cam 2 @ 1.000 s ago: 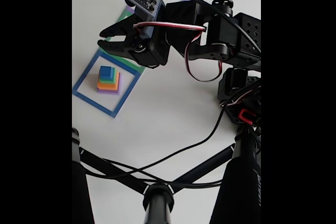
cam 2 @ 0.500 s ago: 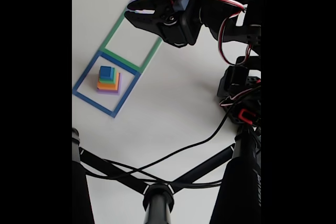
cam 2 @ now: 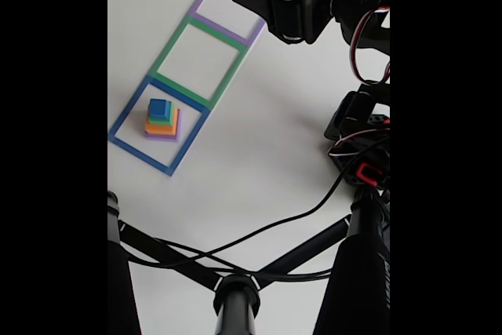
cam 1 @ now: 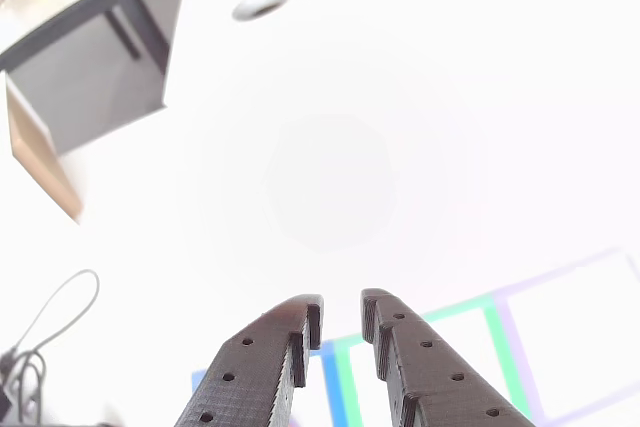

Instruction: Tower of hanoi

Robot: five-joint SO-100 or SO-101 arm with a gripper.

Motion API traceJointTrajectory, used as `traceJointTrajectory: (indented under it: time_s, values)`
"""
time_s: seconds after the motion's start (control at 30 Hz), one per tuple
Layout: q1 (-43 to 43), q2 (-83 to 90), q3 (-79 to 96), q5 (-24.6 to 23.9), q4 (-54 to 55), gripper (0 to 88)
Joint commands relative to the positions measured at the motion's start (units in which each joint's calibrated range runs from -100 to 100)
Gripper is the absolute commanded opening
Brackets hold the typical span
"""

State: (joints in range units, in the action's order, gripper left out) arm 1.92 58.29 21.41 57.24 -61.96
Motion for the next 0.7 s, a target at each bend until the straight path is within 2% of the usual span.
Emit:
traceJointTrajectory:
  time_s: [0.0,0.13,0.17,0.23,0.33,0.43,0.53,0.67]
  values:
    - [0.57,4.08,5.68,-21.15,5.60,0.0]
    - [1.62,6.74,12.14,-39.91,9.97,0.0]
    - [1.91,7.39,13.68,-42.62,10.62,0.0]
    - [2.10,9.41,17.32,-51.75,12.00,0.0]
    - [2.20,13.53,22.95,-62.57,13.21,0.0]
    - [1.82,19.42,29.68,-70.51,13.13,0.0]
    - [0.28,23.54,35.86,-75.08,14.35,0.0]
    - [-0.77,27.74,45.14,-82.18,21.31,0.0]
